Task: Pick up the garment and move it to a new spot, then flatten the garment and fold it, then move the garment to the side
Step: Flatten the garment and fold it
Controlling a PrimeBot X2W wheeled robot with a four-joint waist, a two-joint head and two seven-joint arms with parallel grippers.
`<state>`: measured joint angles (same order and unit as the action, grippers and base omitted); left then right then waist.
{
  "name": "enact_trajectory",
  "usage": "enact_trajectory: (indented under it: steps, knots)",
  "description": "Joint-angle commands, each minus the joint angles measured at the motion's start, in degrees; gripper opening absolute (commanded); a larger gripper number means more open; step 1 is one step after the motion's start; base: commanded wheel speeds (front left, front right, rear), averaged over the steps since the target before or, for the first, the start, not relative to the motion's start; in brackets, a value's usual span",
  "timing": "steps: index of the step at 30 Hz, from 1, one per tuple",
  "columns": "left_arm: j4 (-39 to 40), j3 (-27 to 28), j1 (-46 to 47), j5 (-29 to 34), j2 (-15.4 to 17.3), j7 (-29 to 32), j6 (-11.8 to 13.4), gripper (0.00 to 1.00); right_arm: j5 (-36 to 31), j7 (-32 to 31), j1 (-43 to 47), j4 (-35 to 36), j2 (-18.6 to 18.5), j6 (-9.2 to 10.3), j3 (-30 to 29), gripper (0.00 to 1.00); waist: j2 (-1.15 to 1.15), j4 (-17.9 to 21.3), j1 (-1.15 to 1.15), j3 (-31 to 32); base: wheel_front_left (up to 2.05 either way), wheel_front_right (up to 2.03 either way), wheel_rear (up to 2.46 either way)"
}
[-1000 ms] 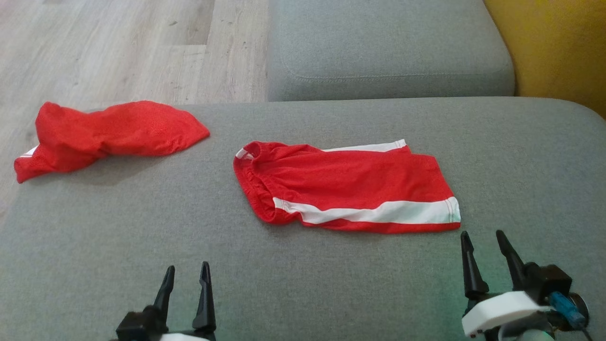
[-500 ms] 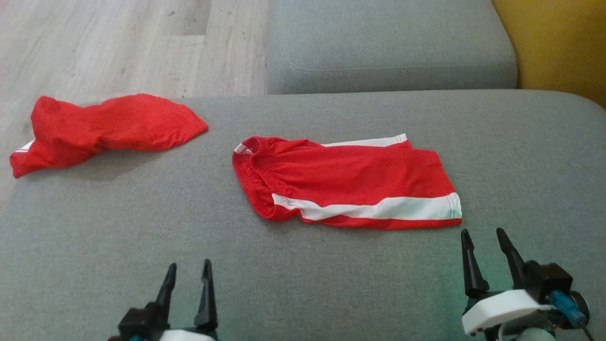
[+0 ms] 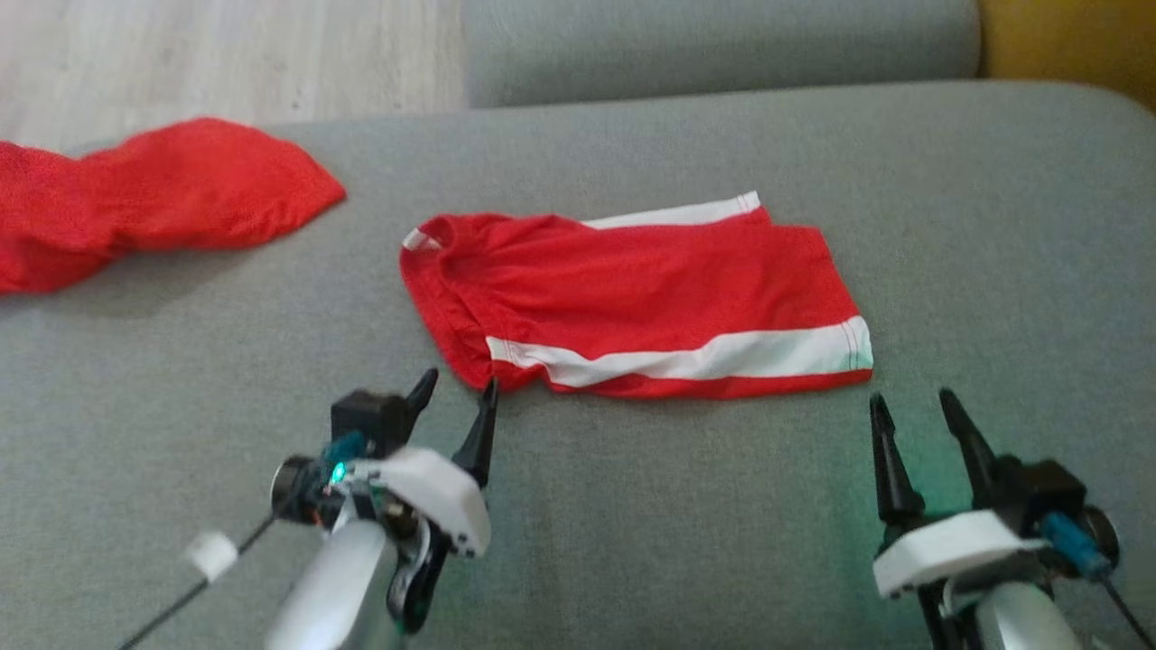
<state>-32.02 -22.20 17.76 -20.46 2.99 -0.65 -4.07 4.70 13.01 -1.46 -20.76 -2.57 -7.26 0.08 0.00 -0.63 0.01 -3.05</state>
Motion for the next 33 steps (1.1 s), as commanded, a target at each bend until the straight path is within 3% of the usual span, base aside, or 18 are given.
enact_trajectory:
  steps: [1, 7, 17, 20, 21, 23, 24, 27, 33]
  knots:
    - [-0.47, 1.23, 4.91, -1.14, 0.11, 1.05, -0.08, 1.00, -0.49, -0.06, -3.73, 2.24, -0.31, -0.23, 1.98, 1.00, 0.00, 1.72, -0.01, -2.73, 0.00, 0.00, 0.00]
    - [-7.00, 0.87, 11.68, -4.15, -0.06, 3.99, 0.64, 1.00, -0.60, 0.00, -5.98, 2.36, -0.31, -0.23, 2.56, 1.00, 0.00, 4.14, -0.01, -6.38, 0.00, 0.00, 0.00]
    - [-11.30, -1.60, 16.15, -8.89, -0.10, 5.90, 0.96, 1.00, -0.98, 0.48, -7.38, 1.53, -0.31, -0.23, 1.77, 1.00, 0.00, 5.90, -0.01, -8.33, 0.00, 0.00, 0.00]
    - [-11.47, -2.88, 16.20, -10.08, -0.11, 6.14, 1.27, 0.71, -1.18, 0.61, -7.67, 1.23, -0.31, -0.23, 1.40, 1.00, 0.00, 5.98, -0.01, -8.29, 0.00, 0.00, 0.00]
    - [-10.90, -3.60, 15.82, -11.11, -0.11, 5.75, 1.15, 0.45, -1.32, 0.67, -7.86, 1.06, -0.31, -0.23, 0.98, 1.00, 0.00, 5.80, -0.01, -8.19, 0.00, 0.00, 0.00]
    - [-9.68, -4.06, 15.16, -11.98, -0.11, 4.31, 1.47, 0.31, -1.48, 0.71, -8.12, 0.83, -0.31, -0.23, 0.30, 1.00, 0.00, 5.40, -0.01, -8.03, 0.00, 0.00, 0.00]
    - [-9.12, -4.21, 14.78, -12.11, -0.11, 3.50, 1.82, 0.16, -1.67, 0.69, -8.33, 0.65, -0.31, -0.23, -0.08, 1.00, 0.00, 5.24, -0.01, -7.97, 0.00, 0.00, 0.00]
    - [-7.52, -4.36, 13.25, -12.39, -0.11, 1.35, 2.64, 0.00, -3.53, -0.28, -9.73, -0.33, -0.31, -0.23, -1.35, 1.00, 0.00, 4.57, -0.01, -7.88, 0.00, 0.00, 0.00]
    - [-4.53, -4.77, 10.39, -12.93, -0.11, -1.35, 4.09, 0.00, -7.93, -4.40, -14.32, -5.04, -0.31, -0.23, -1.70, 1.00, 0.00, 2.45, -0.01, -7.86, 0.00, 0.00, 0.00]
